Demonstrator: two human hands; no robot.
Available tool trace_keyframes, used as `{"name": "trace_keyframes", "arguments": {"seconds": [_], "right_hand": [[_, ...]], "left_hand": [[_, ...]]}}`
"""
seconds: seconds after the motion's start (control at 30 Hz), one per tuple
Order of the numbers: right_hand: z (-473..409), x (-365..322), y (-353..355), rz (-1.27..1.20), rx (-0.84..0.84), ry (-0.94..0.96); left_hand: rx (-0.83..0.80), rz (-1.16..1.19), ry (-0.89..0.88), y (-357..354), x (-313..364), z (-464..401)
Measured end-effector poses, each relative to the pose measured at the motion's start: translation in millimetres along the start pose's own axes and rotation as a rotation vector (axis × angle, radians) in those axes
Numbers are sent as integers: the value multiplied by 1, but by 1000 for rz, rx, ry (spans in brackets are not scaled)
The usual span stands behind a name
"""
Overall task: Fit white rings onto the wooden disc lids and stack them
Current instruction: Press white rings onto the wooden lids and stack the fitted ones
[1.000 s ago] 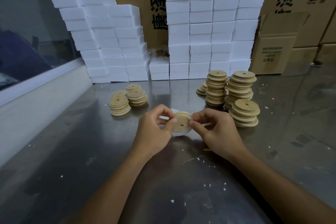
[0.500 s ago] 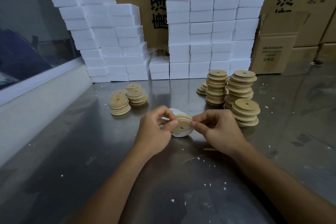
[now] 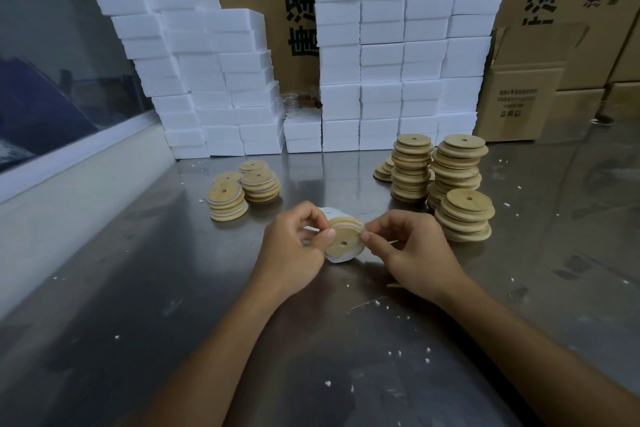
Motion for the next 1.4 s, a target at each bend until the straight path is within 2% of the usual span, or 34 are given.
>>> {"name": "trace_keyframes", "arguments": {"seconds": [0.17, 0.3, 0.47, 0.93, 1.07, 1.23, 1.4], "right_hand": [[5, -22, 0, 200, -4, 196], [6, -26, -4, 240, -34, 219], [5, -17, -4, 157, -27, 134], [-1, -2, -4, -7, -76, 29], [1, -2, -7, -24, -83, 50], [2, 6, -9, -79, -90, -36], [-1, 6, -6, -137, -92, -88]], "left_hand": [[-2, -200, -192, -2, 20, 5], [-18, -224, -292, -7, 30, 9], [14, -182, -210, -3, 23, 6], [-7, -90, -125, -4, 17, 5], [33, 21, -9, -2, 5, 2], [77, 211, 106, -2, -6, 2], [47, 291, 132, -5, -9, 2]]}}
Point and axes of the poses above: each hand's wrist, its own z-axis away from the middle knuckle, its own y-axis out of the back of the hand, x = y × z, the point moved 8 cm from there along -z, towards the middle knuckle
